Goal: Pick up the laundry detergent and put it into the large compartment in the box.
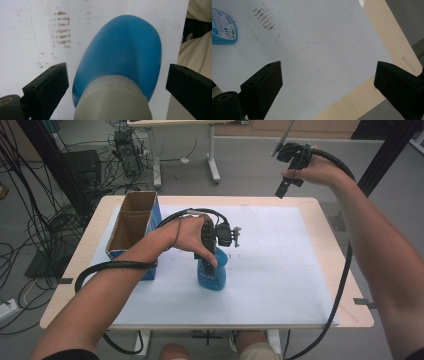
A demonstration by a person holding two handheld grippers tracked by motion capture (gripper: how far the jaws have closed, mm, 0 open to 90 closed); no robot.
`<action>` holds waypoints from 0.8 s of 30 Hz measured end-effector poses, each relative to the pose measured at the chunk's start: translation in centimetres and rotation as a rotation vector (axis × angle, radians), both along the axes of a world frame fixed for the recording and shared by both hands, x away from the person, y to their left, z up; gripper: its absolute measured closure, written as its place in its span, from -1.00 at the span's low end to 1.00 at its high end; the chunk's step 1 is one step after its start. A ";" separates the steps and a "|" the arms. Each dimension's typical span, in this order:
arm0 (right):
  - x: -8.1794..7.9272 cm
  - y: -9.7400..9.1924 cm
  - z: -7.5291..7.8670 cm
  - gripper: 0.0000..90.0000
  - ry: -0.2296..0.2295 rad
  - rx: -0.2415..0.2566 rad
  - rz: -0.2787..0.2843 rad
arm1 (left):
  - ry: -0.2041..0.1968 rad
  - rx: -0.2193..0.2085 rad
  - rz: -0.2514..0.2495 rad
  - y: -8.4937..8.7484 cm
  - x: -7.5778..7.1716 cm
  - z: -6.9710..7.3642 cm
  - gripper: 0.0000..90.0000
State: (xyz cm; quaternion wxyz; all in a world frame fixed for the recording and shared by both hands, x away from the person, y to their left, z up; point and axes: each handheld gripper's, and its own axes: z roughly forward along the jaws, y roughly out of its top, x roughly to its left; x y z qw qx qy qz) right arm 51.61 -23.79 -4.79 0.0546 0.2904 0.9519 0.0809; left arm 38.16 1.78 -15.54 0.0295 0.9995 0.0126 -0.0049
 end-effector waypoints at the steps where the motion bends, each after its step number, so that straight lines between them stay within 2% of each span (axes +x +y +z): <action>1: 0.0 0.0 0.0 -0.82 0.000 0.000 0.001 | 0.004 0.003 -0.005 0.0 0.1 -0.1 -0.89; 7: 0.0 0.0 0.0 -0.82 -0.001 0.000 0.001 | 0.002 0.002 -0.009 0.0 -0.1 -0.1 -0.89; 14: -0.1 -0.1 0.0 -0.82 -0.001 0.002 0.001 | -0.010 0.021 -0.011 -0.3 -0.4 -0.6 -0.89; 24: 0.0 -0.1 0.0 -0.82 0.002 0.000 0.000 | -0.028 0.011 -0.017 -0.2 -0.6 -0.5 -0.89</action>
